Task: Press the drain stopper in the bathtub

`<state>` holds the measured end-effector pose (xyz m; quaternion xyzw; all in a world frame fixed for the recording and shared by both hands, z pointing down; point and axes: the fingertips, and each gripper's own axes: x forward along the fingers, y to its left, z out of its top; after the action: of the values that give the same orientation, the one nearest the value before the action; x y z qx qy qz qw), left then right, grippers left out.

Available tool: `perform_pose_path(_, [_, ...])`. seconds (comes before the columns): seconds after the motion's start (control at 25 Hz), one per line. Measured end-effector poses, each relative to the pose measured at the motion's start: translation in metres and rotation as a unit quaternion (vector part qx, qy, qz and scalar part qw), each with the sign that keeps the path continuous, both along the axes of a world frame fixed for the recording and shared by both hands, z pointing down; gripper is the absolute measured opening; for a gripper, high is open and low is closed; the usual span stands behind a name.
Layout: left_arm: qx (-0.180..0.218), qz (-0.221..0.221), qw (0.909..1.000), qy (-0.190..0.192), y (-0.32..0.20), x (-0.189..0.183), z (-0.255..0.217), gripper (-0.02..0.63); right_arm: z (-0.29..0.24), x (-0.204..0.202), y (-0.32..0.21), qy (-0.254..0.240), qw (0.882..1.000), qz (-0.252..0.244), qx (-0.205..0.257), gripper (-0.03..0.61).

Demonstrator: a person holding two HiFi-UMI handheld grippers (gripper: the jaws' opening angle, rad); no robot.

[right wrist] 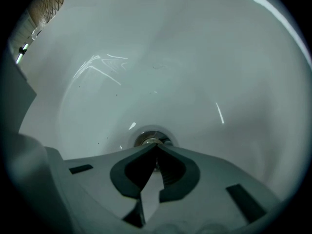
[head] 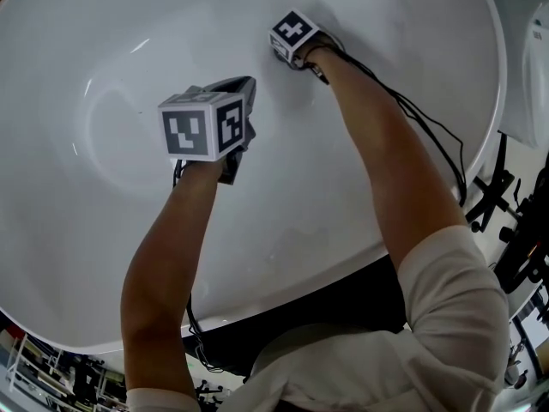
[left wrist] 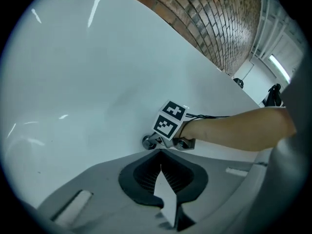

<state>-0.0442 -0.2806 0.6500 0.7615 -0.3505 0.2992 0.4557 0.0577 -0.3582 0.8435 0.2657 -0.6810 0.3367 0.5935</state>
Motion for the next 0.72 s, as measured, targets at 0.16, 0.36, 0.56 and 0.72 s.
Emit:
perform_pose_path(0.16, [-0.008, -0.009, 0.9999, 0.007, 0.008, -0.003, 0.007, 0.005, 0.000, 0.001, 0.003, 0.004, 1.000, 0.003, 0.000, 0.018])
perform_pose_path(0.36, [-0.017, -0.013, 0.9997, 0.014, 0.016, 0.001, 0.012, 0.005, 0.001, -0.001, 0.001, -0.002, 1.000, 0.013, 0.003, 0.018])
perform_pose_path(0.56, [-0.016, -0.005, 0.9997, 0.019, 0.018, 0.007, 0.008, 0.005, 0.004, -0.001, 0.002, -0.004, 0.999, 0.036, 0.002, 0.020])
perform_pose_path(0.72, [-0.014, -0.002, 0.9998, 0.015, 0.017, 0.003, 0.007, 0.005, 0.004, -0.001, 0.004, -0.008, 0.999, 0.031, -0.002, 0.018])
